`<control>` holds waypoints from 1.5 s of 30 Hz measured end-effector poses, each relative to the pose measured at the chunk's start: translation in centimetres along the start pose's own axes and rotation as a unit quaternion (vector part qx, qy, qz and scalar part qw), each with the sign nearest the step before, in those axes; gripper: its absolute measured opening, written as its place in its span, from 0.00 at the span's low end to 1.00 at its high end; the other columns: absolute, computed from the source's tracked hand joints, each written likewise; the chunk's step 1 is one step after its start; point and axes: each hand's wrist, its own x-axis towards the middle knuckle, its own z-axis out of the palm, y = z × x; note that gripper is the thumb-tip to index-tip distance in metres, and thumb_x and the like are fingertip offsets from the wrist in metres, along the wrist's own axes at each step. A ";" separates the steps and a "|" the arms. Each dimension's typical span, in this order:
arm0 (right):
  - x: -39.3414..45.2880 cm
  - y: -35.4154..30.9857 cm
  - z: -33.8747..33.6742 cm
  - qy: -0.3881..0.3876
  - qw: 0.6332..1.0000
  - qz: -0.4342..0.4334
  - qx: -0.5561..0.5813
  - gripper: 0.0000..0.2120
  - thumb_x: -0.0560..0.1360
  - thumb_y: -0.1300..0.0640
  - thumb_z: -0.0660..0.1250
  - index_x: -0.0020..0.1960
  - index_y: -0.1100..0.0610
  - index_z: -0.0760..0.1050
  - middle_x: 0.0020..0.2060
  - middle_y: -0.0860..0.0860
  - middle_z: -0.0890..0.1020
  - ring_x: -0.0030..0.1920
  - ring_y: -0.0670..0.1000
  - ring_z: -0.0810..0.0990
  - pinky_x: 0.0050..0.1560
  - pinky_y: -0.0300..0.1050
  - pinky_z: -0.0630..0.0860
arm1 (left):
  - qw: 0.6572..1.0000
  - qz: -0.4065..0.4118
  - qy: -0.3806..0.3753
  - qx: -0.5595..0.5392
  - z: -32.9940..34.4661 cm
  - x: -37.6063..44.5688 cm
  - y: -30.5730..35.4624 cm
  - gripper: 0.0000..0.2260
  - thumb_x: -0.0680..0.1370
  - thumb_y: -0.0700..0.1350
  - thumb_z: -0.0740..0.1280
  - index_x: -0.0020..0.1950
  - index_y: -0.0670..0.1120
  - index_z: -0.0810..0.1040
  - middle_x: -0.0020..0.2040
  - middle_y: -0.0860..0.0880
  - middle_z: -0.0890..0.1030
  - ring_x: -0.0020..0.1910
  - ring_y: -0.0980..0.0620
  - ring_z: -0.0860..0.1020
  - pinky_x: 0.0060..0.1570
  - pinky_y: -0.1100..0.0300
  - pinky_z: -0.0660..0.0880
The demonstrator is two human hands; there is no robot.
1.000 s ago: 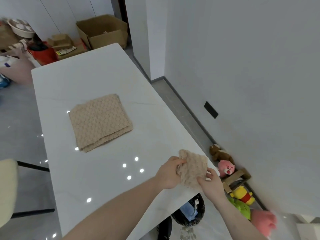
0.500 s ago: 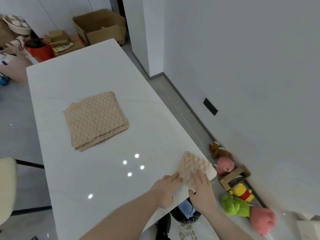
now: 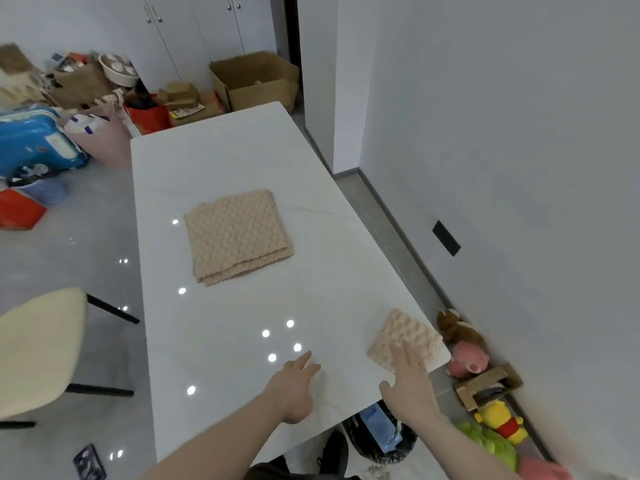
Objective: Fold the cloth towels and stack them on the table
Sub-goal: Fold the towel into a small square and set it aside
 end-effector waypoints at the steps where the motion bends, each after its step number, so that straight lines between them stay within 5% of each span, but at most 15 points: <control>1: -0.9 -0.9 0.7 -0.001 1.000 -0.021 0.016 0.38 0.77 0.54 0.65 0.82 0.49 0.52 0.83 0.50 0.48 0.82 0.56 0.50 0.77 0.52 0.62 | 1.000 -0.005 0.012 -0.002 0.2 -0.9 -1.1 0.35 0.78 0.40 0.59 0.83 0.55 0.53 0.84 0.54 0.42 0.82 0.47 0.51 0.75 0.53 0.64; 10: -4.6 -11.8 6.4 -0.081 0.979 -0.143 0.118 0.36 0.78 0.52 0.64 0.82 0.41 0.51 0.82 0.41 0.45 0.81 0.48 0.48 0.77 0.46 0.62 | 0.983 -0.051 0.144 -0.100 1.4 -8.8 -8.5 0.32 0.78 0.46 0.62 0.81 0.59 0.57 0.83 0.61 0.42 0.81 0.52 0.53 0.70 0.57 0.68; 17: -6.6 -17.9 8.4 -0.074 0.974 -0.148 0.156 0.36 0.78 0.51 0.65 0.81 0.41 0.52 0.81 0.38 0.48 0.80 0.44 0.52 0.77 0.43 0.59 | 0.964 -0.007 0.219 -0.149 -0.7 -12.8 -12.7 0.29 0.78 0.50 0.64 0.79 0.62 0.61 0.82 0.64 0.45 0.80 0.55 0.54 0.76 0.58 0.61; 26: -9.7 -26.3 11.5 0.022 0.973 -0.069 0.220 0.36 0.79 0.50 0.67 0.81 0.41 0.54 0.81 0.40 0.52 0.80 0.43 0.55 0.71 0.38 0.59 | 0.960 0.094 0.228 -0.130 -5.8 -16.7 -21.6 0.28 0.79 0.52 0.64 0.78 0.63 0.62 0.82 0.64 0.47 0.80 0.57 0.54 0.76 0.59 0.59; 33: -13.5 -31.9 11.6 0.070 0.954 -0.086 0.278 0.34 0.78 0.49 0.69 0.79 0.39 0.58 0.80 0.36 0.55 0.78 0.40 0.58 0.73 0.40 0.62 | 0.951 0.137 0.237 -0.142 -9.0 -19.8 -24.6 0.28 0.79 0.52 0.66 0.78 0.63 0.63 0.81 0.64 0.50 0.79 0.59 0.55 0.76 0.59 0.58; 45: -13.3 -33.9 13.5 0.060 0.950 -0.076 0.296 0.33 0.77 0.47 0.69 0.77 0.36 0.59 0.79 0.36 0.57 0.77 0.40 0.61 0.74 0.43 0.65 | 0.957 0.125 0.227 -0.128 -10.6 -21.2 -29.0 0.28 0.79 0.53 0.67 0.77 0.64 0.63 0.80 0.67 0.51 0.78 0.60 0.56 0.71 0.65 0.58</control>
